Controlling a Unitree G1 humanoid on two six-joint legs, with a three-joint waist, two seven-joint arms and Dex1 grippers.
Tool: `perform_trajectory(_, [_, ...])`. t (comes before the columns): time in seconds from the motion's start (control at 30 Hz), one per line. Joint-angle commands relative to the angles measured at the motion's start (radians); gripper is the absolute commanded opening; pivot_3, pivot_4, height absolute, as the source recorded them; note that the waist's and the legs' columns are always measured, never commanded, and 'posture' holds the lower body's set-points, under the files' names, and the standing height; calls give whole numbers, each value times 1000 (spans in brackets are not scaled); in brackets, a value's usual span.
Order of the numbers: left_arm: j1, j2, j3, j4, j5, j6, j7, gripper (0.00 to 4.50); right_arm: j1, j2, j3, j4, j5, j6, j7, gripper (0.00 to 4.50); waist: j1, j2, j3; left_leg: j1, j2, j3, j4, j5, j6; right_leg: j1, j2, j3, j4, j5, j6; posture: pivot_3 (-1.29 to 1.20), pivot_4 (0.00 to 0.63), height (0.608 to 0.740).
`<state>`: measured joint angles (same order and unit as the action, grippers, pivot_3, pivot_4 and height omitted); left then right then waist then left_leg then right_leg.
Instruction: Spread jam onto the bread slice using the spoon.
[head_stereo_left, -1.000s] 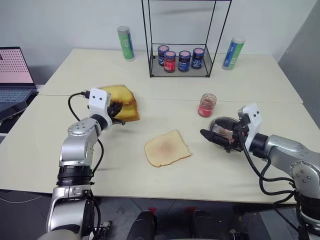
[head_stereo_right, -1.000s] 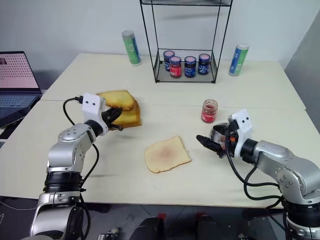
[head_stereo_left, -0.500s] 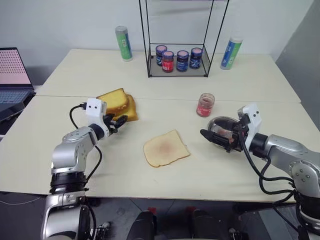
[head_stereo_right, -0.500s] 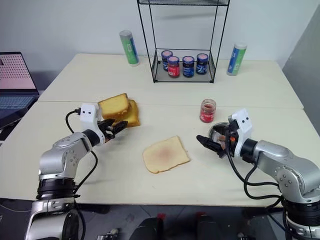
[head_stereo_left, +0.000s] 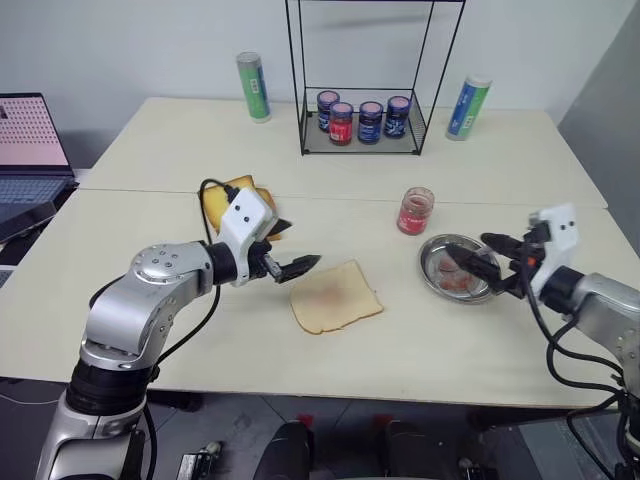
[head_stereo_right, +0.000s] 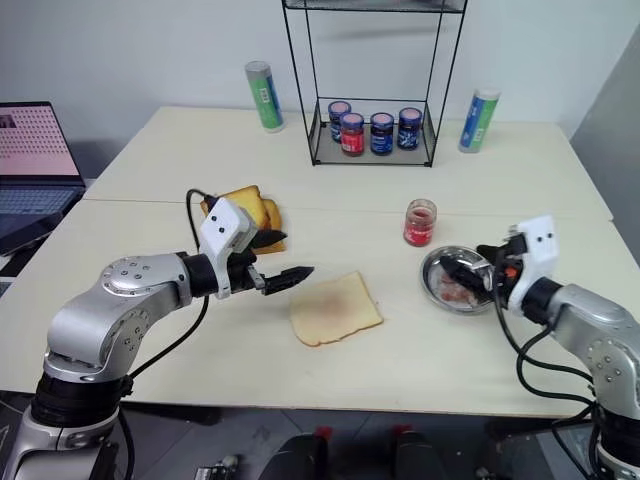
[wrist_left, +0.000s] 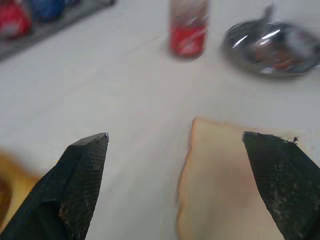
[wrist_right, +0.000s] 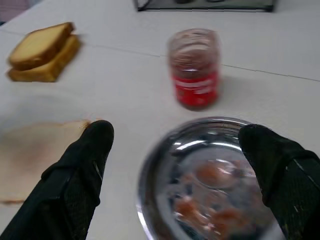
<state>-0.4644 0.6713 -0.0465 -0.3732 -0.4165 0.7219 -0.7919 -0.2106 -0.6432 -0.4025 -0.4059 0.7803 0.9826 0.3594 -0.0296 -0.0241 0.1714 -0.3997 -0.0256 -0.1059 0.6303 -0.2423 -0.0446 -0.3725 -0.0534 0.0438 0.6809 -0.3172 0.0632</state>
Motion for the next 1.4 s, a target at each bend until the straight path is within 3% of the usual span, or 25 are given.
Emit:
perform_trajectory(0.03, [-41,-3,-66,66,42,-172,-111,4469,-26,81,-142,128,-2,-53,-113,4500,-3,1,0,0,1,0,0,0,0,0,1,0,0,0,0,0,150,740])
perform_trajectory(0.4, [-107,-49,-99,144,24,-216,-201,4469,-189,173,-262,513,152,-11,-84,4500,-8,2,1,0,0,2,0,0,0,0,1,1,1,0,0,0,150,740])
perform_trajectory(0.97, [-72,-42,-85,88,11,-184,-193,4469,-315,155,-143,817,44,-118,61,4500,-11,3,0,0,0,2,0,0,0,0,1,0,1,0,0,0,150,740])
perform_trajectory(1.1, [-76,-46,-88,93,14,-185,-192,4500,-341,144,-132,873,24,-143,93,3858,-11,3,0,0,0,2,0,0,0,0,1,1,1,0,0,0,150,740])
perform_trajectory(1.4, [-82,-49,-91,103,20,-192,-190,4500,-355,130,-127,929,-9,-177,131,1796,-11,3,0,0,0,2,0,0,0,0,1,0,1,0,0,0,150,740])
